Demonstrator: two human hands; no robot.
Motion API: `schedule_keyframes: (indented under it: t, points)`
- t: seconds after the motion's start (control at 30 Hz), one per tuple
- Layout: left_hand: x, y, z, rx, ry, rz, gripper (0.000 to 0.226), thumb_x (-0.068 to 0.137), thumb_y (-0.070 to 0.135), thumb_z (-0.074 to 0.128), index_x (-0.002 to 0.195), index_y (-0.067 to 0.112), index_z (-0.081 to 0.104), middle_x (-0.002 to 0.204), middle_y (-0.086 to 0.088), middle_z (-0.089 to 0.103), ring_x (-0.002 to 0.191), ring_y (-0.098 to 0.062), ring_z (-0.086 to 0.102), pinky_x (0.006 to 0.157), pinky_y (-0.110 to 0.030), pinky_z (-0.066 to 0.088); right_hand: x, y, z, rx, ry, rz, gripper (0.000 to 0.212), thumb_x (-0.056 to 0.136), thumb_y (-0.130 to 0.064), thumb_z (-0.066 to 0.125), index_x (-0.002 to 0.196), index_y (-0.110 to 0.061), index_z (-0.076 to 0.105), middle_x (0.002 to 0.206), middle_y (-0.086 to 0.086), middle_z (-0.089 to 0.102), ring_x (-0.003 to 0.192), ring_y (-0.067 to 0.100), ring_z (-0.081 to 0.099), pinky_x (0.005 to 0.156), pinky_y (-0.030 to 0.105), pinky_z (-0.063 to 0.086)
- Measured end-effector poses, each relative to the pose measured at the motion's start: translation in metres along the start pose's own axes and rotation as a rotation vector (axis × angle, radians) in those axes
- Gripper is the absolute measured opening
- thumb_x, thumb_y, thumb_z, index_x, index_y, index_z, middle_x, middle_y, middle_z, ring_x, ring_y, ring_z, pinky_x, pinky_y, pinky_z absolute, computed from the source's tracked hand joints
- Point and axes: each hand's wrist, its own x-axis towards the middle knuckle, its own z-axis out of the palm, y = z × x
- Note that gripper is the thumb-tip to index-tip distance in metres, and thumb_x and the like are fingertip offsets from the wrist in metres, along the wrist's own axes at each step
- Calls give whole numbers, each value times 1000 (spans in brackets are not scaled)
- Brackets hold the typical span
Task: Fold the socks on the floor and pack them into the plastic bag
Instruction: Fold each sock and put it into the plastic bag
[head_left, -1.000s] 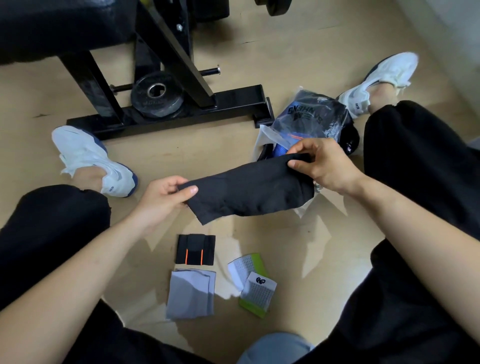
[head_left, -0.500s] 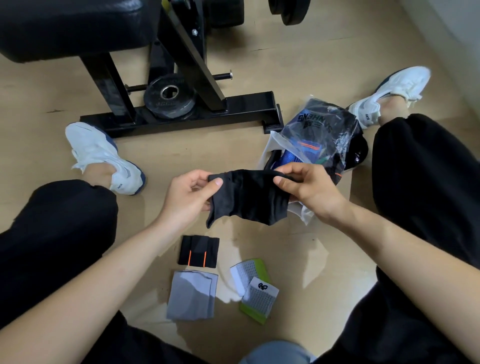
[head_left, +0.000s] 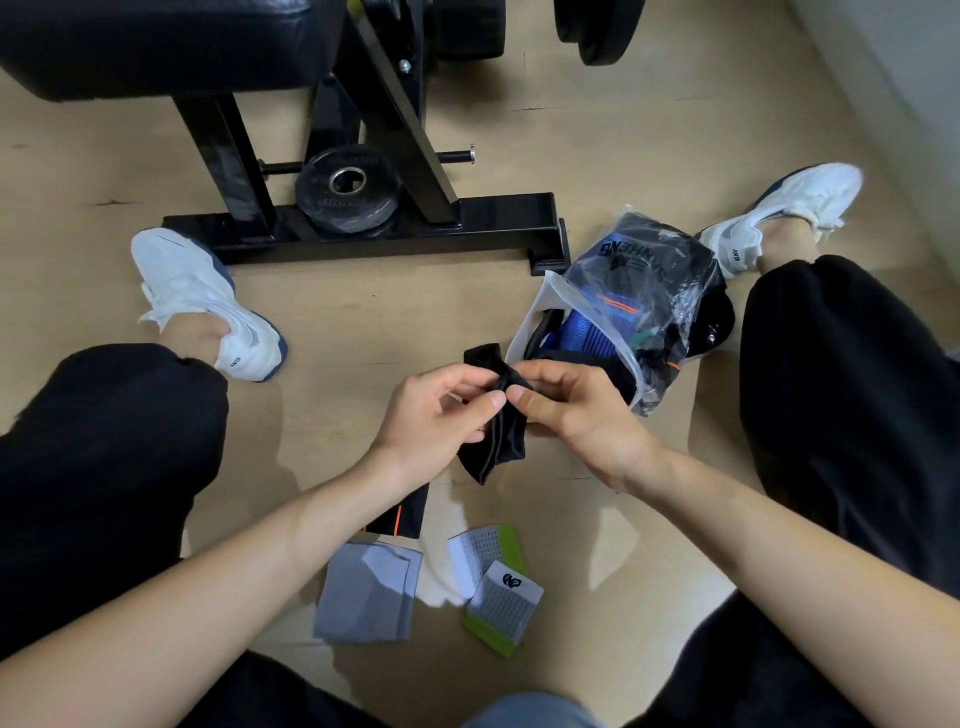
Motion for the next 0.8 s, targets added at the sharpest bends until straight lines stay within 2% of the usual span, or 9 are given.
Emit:
schedule_keyframes:
  t: [0.1,0.2,0.27,0.43,0.53,0.6,0.67,0.73,0.8]
  points:
    - [-3,5,-1,-35,-50,-15,20,97,9,63,106,23,73,96,-11,74,80,-13,71,69,-25,60,-1,-2,-2,0,-9,-13,23,90,-15,72,112,-9,71,107,18,73,95,23,69,91,47,56]
    - [-4,7,-6,15,-163,-29,26,101,9,57,120,19,71,106,-5,75,95,-14,73,78,-28,61,0,-2,-7,-70,9,-78,22,85,-9,76,107,-8,73,102,18,74,92,28,70,92,49,54]
    - [-3,9,-12,78,-220,-15,26,101,11,57,120,21,72,108,2,76,99,-12,73,83,-30,60,3,0,-12,-137,16,-97,21,86,-2,74,107,-4,72,102,17,74,94,28,70,93,46,54]
    - [1,6,-26,260,-131,139,24,92,13,69,110,29,74,103,10,76,99,-7,69,83,-24,54,3,-5,-24,-255,-75,-103,19,90,4,67,107,-2,71,102,18,73,87,16,68,85,30,55]
    - [5,4,-33,447,-112,278,36,86,20,77,118,34,70,115,18,68,112,-3,61,89,-21,48,2,-10,-27,-323,-186,-89,19,92,3,65,108,-4,71,96,10,73,83,13,66,75,23,52]
    - [7,5,-36,591,-166,350,52,80,31,82,128,37,64,128,24,58,127,-4,49,102,-18,38,2,-12,-29,-347,-251,-96,19,92,0,65,109,-6,70,98,7,72,87,16,67,78,28,53]
    - [8,4,-36,684,-241,351,66,75,38,85,135,38,58,135,27,52,131,0,40,105,-14,32,1,-13,-30,-348,-282,-128,21,92,-3,67,112,-9,70,104,10,72,94,23,68,84,39,54]
    - [7,-1,-35,720,-272,305,67,74,39,87,134,37,58,129,24,55,122,3,44,101,-17,37,0,-15,-30,-318,-290,-154,23,92,-3,67,114,-7,69,106,13,71,99,32,68,87,46,54]
    - [7,-5,-34,693,-261,240,53,77,35,85,125,35,64,114,22,64,108,3,55,95,-25,45,-1,-17,-31,-304,-282,-171,21,92,-2,67,113,-6,69,104,13,71,96,29,67,87,46,53]
